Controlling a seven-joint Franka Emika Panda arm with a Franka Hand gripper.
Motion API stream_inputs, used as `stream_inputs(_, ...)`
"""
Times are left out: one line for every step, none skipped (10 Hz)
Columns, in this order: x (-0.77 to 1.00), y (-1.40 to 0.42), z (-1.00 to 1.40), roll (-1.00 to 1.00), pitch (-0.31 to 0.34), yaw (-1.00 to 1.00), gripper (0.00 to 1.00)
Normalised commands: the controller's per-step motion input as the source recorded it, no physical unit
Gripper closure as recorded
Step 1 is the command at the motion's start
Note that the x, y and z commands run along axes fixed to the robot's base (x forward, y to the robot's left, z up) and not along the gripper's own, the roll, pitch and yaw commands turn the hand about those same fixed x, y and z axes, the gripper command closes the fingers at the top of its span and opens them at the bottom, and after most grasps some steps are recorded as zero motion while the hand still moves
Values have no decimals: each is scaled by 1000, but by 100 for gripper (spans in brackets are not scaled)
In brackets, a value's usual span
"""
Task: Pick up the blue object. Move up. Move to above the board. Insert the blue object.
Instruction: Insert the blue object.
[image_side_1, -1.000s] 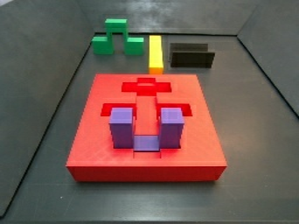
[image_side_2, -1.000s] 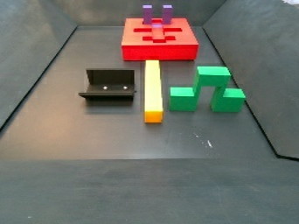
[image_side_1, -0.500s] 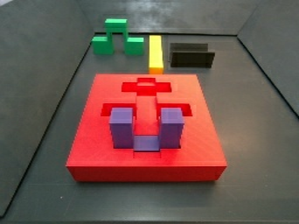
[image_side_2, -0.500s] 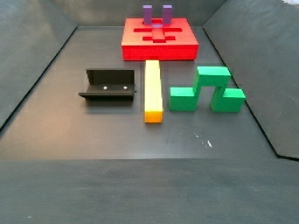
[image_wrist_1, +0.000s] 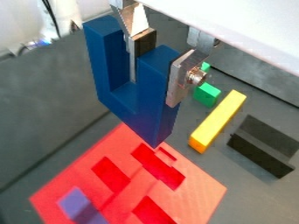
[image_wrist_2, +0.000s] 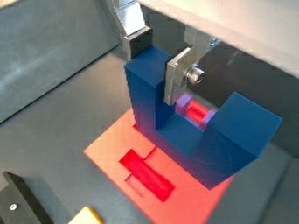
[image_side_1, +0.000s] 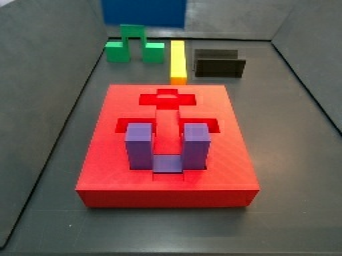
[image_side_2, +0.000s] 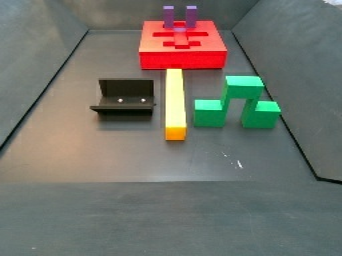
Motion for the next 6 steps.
stream_inputs(634, 131, -720, 239, 49, 0, 100)
stream_inputs(540, 0, -797, 229, 0, 31, 100)
stream_inputs(514, 0, -817, 220, 0, 43, 100)
stream_inputs(471, 0, -877, 193, 0, 63, 100)
stream_inputs(374, 0, -923, 169, 0, 9, 100)
stream_inputs(320, 0, -849, 191, -33, 0, 100)
